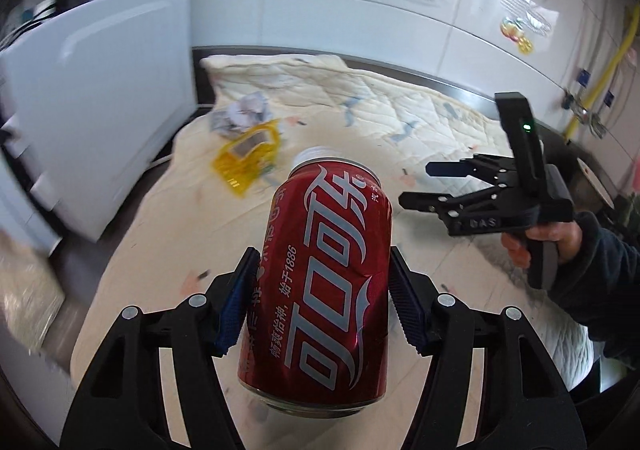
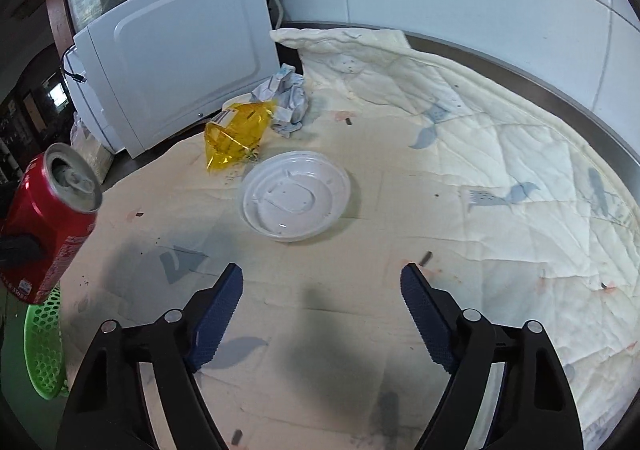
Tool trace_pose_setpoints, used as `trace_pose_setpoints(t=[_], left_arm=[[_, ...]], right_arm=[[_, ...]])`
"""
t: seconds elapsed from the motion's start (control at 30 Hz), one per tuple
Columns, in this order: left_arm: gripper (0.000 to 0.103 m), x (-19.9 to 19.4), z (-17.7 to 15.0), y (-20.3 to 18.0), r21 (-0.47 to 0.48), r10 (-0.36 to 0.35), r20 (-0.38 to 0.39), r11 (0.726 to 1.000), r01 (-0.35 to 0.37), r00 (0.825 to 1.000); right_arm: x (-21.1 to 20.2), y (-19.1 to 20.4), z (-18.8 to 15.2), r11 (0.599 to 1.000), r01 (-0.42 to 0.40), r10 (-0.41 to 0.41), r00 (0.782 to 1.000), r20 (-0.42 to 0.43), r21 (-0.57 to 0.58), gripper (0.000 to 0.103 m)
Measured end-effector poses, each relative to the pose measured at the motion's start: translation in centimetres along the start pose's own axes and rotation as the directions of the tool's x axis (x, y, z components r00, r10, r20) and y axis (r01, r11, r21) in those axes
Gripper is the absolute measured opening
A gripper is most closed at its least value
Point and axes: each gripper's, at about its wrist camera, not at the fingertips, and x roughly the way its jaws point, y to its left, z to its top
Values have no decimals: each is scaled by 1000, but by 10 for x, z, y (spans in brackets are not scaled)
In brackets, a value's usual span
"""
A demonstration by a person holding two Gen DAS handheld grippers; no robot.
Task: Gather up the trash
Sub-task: 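Lift the can with the left tool while the right tool grasps the white lid, then carry can and lid to the green basket and open both tools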
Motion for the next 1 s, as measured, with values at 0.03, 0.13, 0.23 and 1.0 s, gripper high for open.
trace_pose_setpoints(t=[0.03,0.13,0.23,1.0], left_arm=[[62,-7,-5,5,-13,16,7,1000,-16,1000],[61,-27,-24,21,-81,41,21,996,-39,999],[60,-43,-39,33,-123,71,37,990,-66,997],[59,-125,-130,77,-354,236,61,914,-200,970]], right_arm=[[6,2,3,1000,-5,5,1000,-5,5,73],[24,0,14,999,10,-9,1000,-15,35,66],[41,-4,24,997,37,-35,999,-34,64,59],[30,11,27,994,85,-86,996,17,73,6]])
